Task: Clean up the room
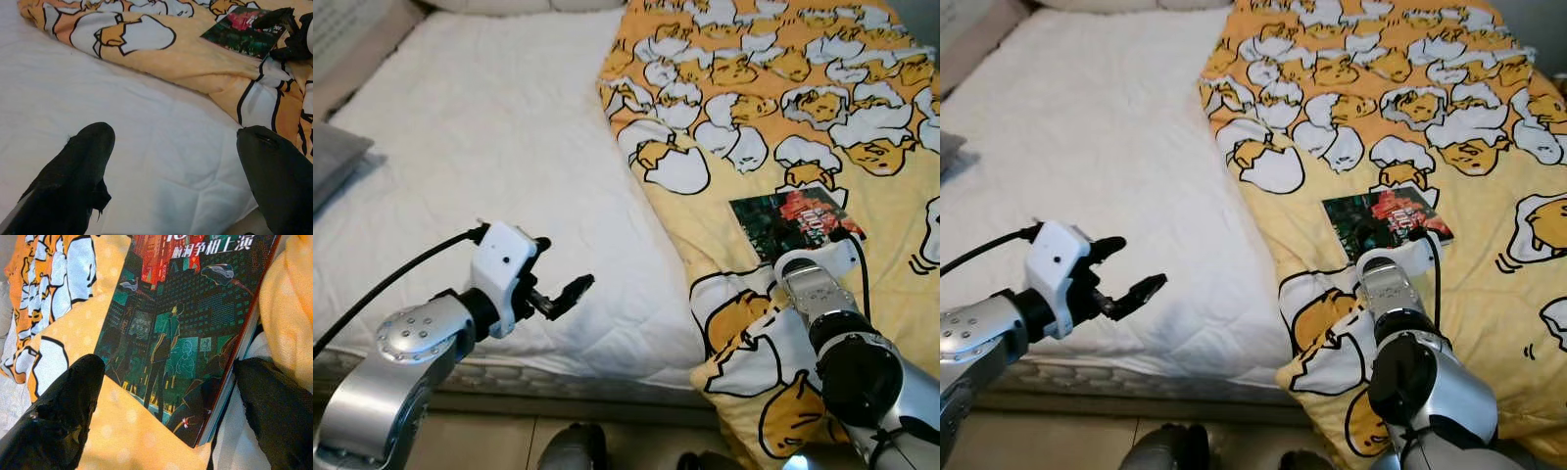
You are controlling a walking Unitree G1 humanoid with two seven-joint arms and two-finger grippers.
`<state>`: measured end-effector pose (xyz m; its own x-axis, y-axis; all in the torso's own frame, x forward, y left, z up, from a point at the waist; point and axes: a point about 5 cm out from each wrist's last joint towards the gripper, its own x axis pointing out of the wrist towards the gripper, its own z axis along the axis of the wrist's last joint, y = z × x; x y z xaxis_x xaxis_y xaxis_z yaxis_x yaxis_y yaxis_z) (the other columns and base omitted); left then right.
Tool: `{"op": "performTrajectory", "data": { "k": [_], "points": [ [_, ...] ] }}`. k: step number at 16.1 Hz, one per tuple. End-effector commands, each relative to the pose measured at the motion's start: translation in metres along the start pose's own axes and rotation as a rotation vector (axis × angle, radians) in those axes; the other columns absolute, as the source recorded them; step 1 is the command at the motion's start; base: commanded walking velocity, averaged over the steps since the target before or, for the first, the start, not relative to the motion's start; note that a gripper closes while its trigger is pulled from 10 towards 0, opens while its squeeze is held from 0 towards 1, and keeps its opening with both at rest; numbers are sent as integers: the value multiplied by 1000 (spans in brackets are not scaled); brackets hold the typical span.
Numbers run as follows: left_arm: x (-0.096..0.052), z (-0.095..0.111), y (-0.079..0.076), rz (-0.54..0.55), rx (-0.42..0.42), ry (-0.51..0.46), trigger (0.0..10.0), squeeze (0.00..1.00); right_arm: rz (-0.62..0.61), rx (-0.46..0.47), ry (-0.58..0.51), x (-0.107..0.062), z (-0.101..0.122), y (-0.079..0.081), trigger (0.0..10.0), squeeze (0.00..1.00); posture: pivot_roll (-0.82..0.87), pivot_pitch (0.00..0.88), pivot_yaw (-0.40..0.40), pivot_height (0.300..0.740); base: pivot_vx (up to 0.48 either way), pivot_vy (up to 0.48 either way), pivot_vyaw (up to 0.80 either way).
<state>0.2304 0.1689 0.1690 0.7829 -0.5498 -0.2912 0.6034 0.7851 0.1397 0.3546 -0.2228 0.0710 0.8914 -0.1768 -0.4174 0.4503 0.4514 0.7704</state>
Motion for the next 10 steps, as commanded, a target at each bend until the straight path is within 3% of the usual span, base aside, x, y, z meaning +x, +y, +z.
{"op": "performTrajectory", "data": {
  "k": [1, 5, 7, 10],
  "points": [
    [-5, -1, -2, -3, 1, 12, 10000, 0, -16, 30, 24, 0, -8, -2, 10000, 0, 244, 205, 27, 740, 0, 0, 0],
    [-12, 0, -15, -47, 8, 17, 10000, 0, -20, 128, 43, -2, -16, -6, 10000, 0, 250, 222, 29, 740, 0, 0, 0],
    [-11, 1, -16, -46, 13, 15, 10000, 0, -12, 121, 40, -2, -17, -7, 10000, 0, 251, 223, 31, 740, 0, 0, 0],
    [-11, 4, -13, -26, 11, 1, 10000, 0, 47, 198, -24, -1, -6, -4, 10000, 0, 252, 222, 37, 740, 0, 0, 0]
  ]
}}
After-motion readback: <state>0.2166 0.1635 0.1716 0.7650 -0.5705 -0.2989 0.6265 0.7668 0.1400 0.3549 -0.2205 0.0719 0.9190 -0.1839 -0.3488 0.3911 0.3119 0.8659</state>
